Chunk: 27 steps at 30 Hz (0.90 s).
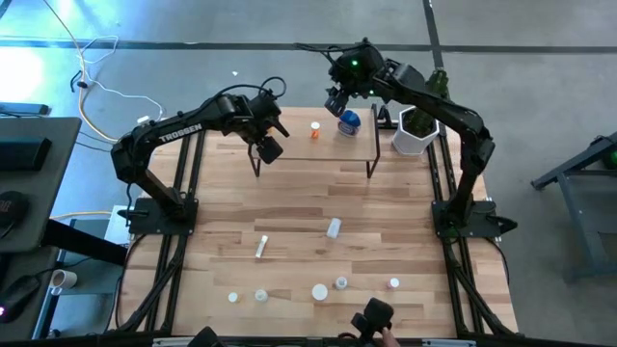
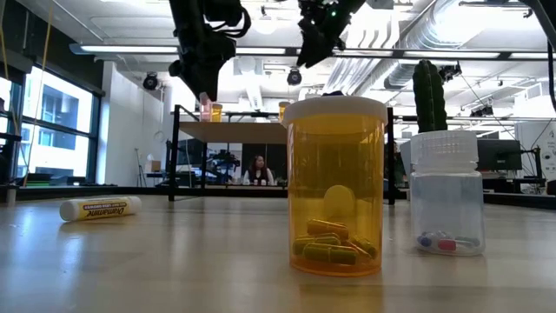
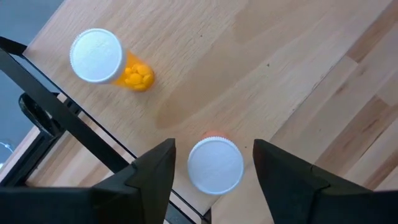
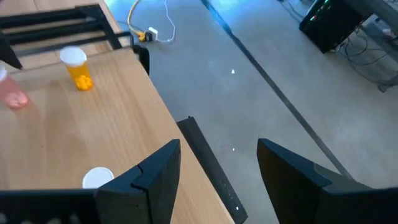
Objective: Pick and place medicine bottles onto shelf by color
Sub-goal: Put the bottom right transparent pill bottle on the shelf
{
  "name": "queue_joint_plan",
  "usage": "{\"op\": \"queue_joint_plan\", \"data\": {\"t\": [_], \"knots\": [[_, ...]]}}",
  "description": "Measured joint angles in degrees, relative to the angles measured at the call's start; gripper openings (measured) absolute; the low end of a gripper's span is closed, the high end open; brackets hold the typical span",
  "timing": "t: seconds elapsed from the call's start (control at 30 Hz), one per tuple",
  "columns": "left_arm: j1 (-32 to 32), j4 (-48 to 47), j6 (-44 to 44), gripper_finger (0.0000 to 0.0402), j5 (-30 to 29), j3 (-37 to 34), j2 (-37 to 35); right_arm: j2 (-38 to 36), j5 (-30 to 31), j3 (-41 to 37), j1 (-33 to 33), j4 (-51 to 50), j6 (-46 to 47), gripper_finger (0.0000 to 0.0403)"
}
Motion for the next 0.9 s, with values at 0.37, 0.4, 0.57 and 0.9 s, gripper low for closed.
{"op": "queue_joint_plan", "data": {"t": [0.37,0.4,0.57,0.9], "knots": [[-0.02,-0.35,4.68,0.0207,0.57,5.83,-0.11,-3.35,-2.34,0.02,0.39,-4.54,4.46,0.0204],[-0.01,-0.41,5.02,0.0207,0.55,6.66,-0.12,-3.68,-2.83,0.02,0.61,-5.27,5.04,0.0204],[-0.02,-1.41,6.41,0.0204,0.62,11.19,-0.12,-4.4,-10.2,0.02,1.41,-7.35,8.58,0.0204],[-0.9,-2.57,10.2,0.0204,9.36,11.21,-5.21,-4.38,-18.96,0.02,6.51,-12.44,12.28,0.0204]]}}
